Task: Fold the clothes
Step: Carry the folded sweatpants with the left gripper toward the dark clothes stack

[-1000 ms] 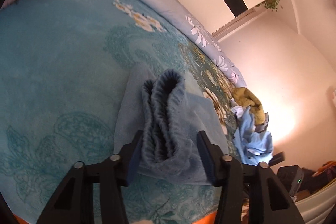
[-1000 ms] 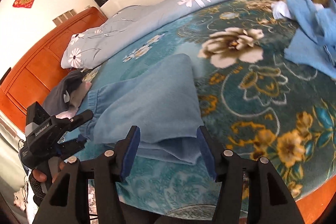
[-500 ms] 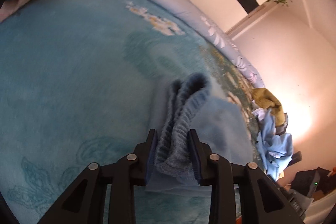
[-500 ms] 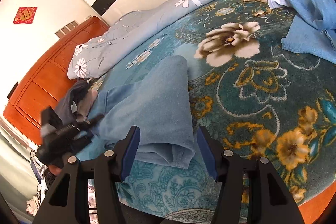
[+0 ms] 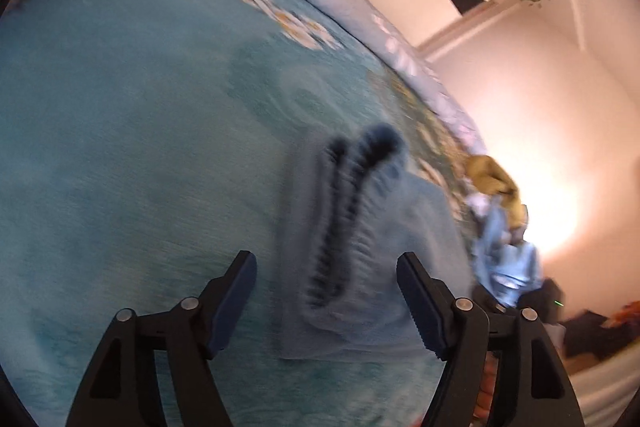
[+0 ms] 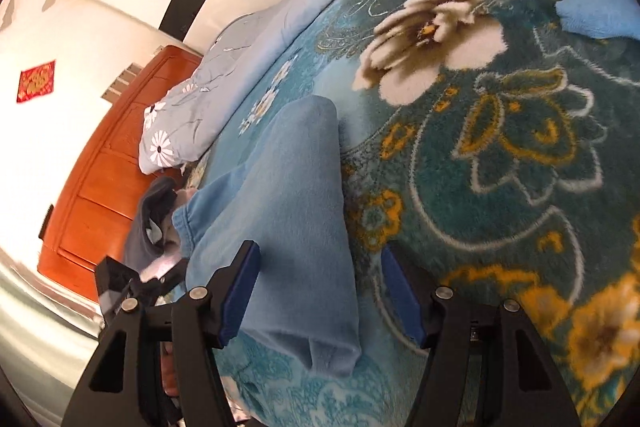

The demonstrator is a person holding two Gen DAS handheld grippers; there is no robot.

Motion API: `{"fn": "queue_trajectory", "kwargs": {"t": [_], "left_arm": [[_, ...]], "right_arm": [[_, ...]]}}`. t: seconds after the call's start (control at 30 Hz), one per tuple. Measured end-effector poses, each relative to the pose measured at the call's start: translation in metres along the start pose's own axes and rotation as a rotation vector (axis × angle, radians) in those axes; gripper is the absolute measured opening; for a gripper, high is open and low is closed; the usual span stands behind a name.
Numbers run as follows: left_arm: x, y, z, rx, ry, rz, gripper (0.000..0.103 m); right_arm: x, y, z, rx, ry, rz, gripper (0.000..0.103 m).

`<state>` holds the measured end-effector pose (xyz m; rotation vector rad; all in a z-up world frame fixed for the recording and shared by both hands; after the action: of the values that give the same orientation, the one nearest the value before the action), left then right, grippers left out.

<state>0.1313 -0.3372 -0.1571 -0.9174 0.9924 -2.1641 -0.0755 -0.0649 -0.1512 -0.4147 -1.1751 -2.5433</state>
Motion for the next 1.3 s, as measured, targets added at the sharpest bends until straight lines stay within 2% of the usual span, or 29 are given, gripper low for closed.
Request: {"fn": "queue_trajectory", "kwargs": {"t": [0.17,0.3,0.4,0.43,0.5,0.57,0.63,0.8,0.97,1.1,1.3], "left_arm": [[0.005,0.001,-0.007,-0.018,0.010,0.013,0.076],[0.009,0.008,-0.005,-0.074,0.000,0.068,0.075],[0.010,0.007,-0.004,-0.079,-0.021,0.081,0.073],[0.009,0.007,-0.004,-0.077,-0.027,0.090,0.070],[0.005,0.011,-0.003,-0.077,-0.041,0.124,0.047],[-0.001,0.019,0.001,-0.096,-0.056,0.179,0.034],[-0.007,0.016,0.010,-0.099,-0.066,0.174,0.032],[-0.022,-0.001,0.038,-0.113,-0.091,0.121,0.031],[-0.025,-0.012,0.082,-0.146,-0.155,0.063,0.031],[-0.007,-0.011,0.123,-0.151,-0.206,0.008,0.031],[0.047,-0.002,0.212,-0.054,-0.301,-0.117,0.032]], "right_arm": [[0.018,0.006,-0.029,0.109,0.085,0.004,0.065],[0.028,0.007,-0.040,0.146,0.106,-0.015,0.067],[0.026,0.005,-0.037,0.137,0.103,-0.027,0.066],[0.024,0.005,-0.035,0.133,0.102,-0.030,0.065],[0.022,0.004,-0.031,0.124,0.100,-0.037,0.050],[0.018,0.002,-0.028,0.119,0.102,-0.048,0.041],[0.012,0.005,-0.020,0.119,0.106,-0.050,0.037],[0.009,0.058,-0.023,0.129,0.121,0.046,0.036],[0.006,0.114,-0.027,0.138,0.136,0.148,0.036],[0.003,0.159,-0.030,0.146,0.148,0.230,0.036],[-0.001,0.225,-0.036,0.157,0.166,0.353,0.036]]}}
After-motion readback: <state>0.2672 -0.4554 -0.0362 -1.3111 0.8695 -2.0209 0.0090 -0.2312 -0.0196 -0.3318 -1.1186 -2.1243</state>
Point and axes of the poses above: each gripper's, at about its wrist camera, not at the fingertips, and z roughly against the way its jaws point, y to its left, x to its top, the point moved 1 cm from there along -z, roughly the way its jaws point, and after that the axes turned 7 degrees about -x, right-handed, at the moved point
